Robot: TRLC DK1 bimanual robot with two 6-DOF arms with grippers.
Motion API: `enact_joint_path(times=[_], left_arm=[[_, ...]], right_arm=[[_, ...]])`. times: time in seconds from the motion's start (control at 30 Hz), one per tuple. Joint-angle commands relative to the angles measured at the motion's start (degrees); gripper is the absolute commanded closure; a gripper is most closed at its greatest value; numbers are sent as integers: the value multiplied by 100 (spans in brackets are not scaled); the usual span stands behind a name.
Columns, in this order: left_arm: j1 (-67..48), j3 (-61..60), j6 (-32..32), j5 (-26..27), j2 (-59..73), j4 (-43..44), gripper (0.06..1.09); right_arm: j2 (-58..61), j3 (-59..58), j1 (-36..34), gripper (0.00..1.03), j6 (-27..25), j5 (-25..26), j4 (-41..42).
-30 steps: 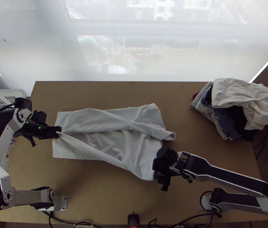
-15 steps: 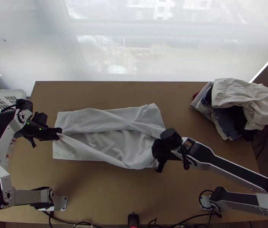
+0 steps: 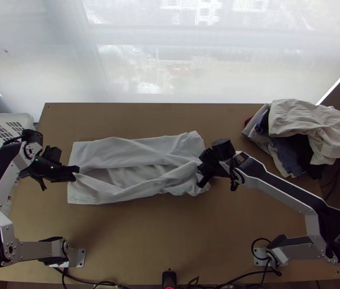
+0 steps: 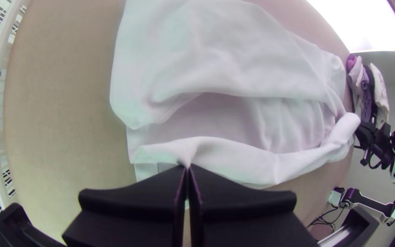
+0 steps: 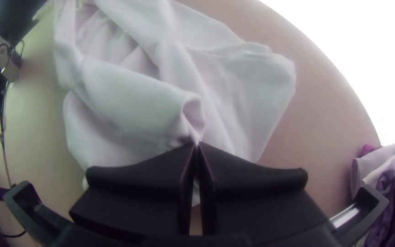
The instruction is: Fold the t-shirt
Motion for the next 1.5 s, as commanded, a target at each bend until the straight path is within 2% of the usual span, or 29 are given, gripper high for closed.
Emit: enact_joint_path(times=[0.0, 0.07, 0.1, 0.13, 0.2, 0.23, 0.27, 0.33, 0.47, 0.6, 0.67, 0.8, 1.03, 1.23, 1.47], left_arm=[[-2, -173, 8, 8, -22, 49, 105], [-28, -217, -9, 8, -13, 93, 105], [-37, -243, -18, 8, -13, 119, 105], [-46, -269, -27, 8, 5, 128, 105], [-64, -296, -27, 8, 13, 137, 105], [-64, -296, -36, 8, 5, 146, 105], [-64, -304, -44, 8, 5, 146, 105], [-64, -340, -44, 8, -4, 146, 105], [-46, -436, -36, 8, -31, 172, 105], [-46, -515, -44, 8, -66, 225, 105], [-37, -542, -53, 8, -101, 242, 105], [-37, -594, -36, 8, -145, 242, 105], [-37, -647, -27, 8, -250, 233, 105], [-37, -691, 0, 8, -303, 216, 105], [-37, -717, 8, -1, -329, 216, 105]], right_arm=[[522, 259, -523, 100, 402, 127, 204], [522, 294, -497, 95, 507, 127, 204], [504, 294, -435, 88, 534, 127, 204], [486, 294, -391, 76, 551, 127, 195], [372, 241, -330, 39, 560, 127, 195], [275, 206, -312, 24, 551, 127, 195], [161, 180, -312, 14, 534, 127, 160], [-138, 136, -312, 5, 516, 127, 98], [-893, -23, -295, 5, 191, 127, -7], [-1500, -269, -251, 5, -213, 119, -746], [-1649, -488, -224, 5, -284, 31, -1317], [-2045, -1218, -216, 7, -328, -145, -1502], [-2212, -1631, 57, 10, -196, -198, -1414], [-1948, -1499, 241, 10, 33, -198, -939], [-1359, -1411, 197, 10, 59, -189, -315]])
